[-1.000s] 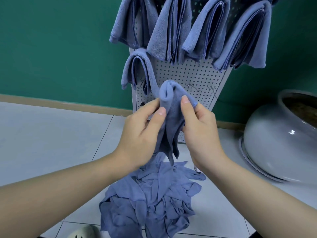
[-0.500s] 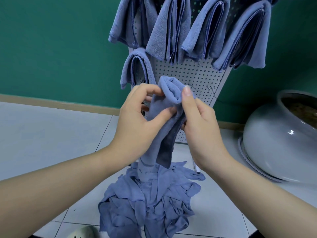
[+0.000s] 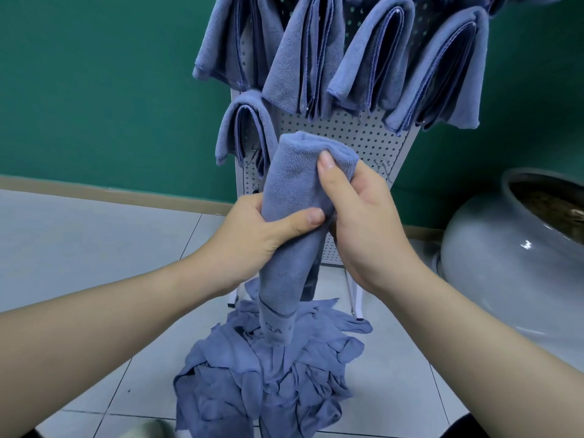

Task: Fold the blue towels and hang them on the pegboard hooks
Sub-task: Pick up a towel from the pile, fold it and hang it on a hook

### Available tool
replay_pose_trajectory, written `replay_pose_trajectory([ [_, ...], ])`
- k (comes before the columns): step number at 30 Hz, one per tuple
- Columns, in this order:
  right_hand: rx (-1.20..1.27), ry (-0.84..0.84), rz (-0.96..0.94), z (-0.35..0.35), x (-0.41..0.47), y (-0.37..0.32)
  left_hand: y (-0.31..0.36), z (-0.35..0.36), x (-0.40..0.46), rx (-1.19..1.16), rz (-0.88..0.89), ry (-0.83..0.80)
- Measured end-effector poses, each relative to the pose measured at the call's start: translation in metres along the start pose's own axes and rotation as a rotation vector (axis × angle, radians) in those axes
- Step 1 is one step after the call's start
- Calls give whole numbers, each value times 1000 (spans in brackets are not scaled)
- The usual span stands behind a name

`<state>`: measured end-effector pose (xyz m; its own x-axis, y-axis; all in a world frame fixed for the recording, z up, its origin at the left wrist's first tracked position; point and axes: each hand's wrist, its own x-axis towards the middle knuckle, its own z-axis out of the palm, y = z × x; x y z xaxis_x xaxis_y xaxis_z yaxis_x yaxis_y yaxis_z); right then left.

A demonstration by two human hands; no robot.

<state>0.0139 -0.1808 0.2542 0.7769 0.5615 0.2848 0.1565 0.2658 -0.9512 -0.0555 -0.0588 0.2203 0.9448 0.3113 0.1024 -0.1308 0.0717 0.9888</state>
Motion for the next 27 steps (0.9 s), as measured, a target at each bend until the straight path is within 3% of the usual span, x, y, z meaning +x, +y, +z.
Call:
replay_pose_trajectory([
  [9,162,0,-19,-4,16,-20,-10,4,3,93,-66,10],
  [16,298,24,14,-25,23,-42,-38,3,-15,210,-235,-28],
  [27,299,276,32,-57,39,-40,-50,-13,-15,456,-273,-144],
])
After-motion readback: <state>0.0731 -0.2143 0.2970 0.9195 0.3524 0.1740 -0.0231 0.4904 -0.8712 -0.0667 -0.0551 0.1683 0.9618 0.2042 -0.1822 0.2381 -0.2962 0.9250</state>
